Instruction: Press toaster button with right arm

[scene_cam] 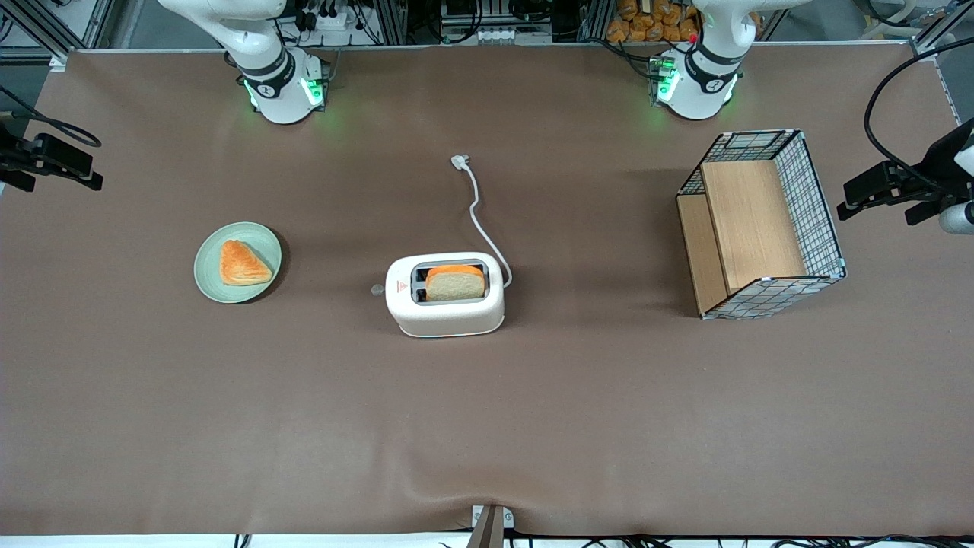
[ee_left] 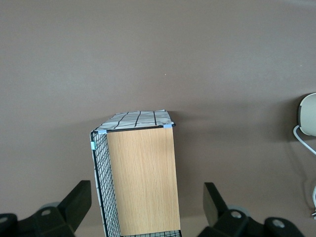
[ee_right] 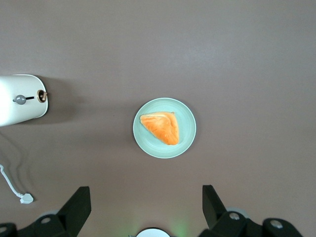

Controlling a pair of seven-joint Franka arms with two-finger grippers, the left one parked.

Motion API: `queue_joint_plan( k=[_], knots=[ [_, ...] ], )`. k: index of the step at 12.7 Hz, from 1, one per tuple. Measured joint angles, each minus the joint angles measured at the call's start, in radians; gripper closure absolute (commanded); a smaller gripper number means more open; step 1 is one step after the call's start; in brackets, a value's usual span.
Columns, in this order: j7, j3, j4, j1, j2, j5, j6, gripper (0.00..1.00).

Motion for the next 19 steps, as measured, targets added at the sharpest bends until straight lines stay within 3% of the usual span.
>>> queue_joint_plan(
  k=[5,8,9,13,15,16,17,19],
  knots=[
    [0.000,0.008,-0.006,0.010,0.015,0.007,-0.030,0.00],
    [0.000,0.009,-0.010,0.010,0.063,0.068,-0.004,0.00],
    [0.000,0.010,-0.012,0.012,0.084,0.081,0.015,0.07],
    [0.010,0.013,-0.104,0.056,0.157,0.186,0.173,0.69],
    [0.040,0.015,-0.144,0.097,0.193,0.222,0.244,0.87],
    [0.053,0.015,-0.150,0.119,0.214,0.231,0.269,0.89],
    [0.062,0.017,-0.154,0.140,0.235,0.242,0.288,1.00],
    [0.066,0.018,-0.159,0.174,0.284,0.302,0.318,1.00]
  ],
)
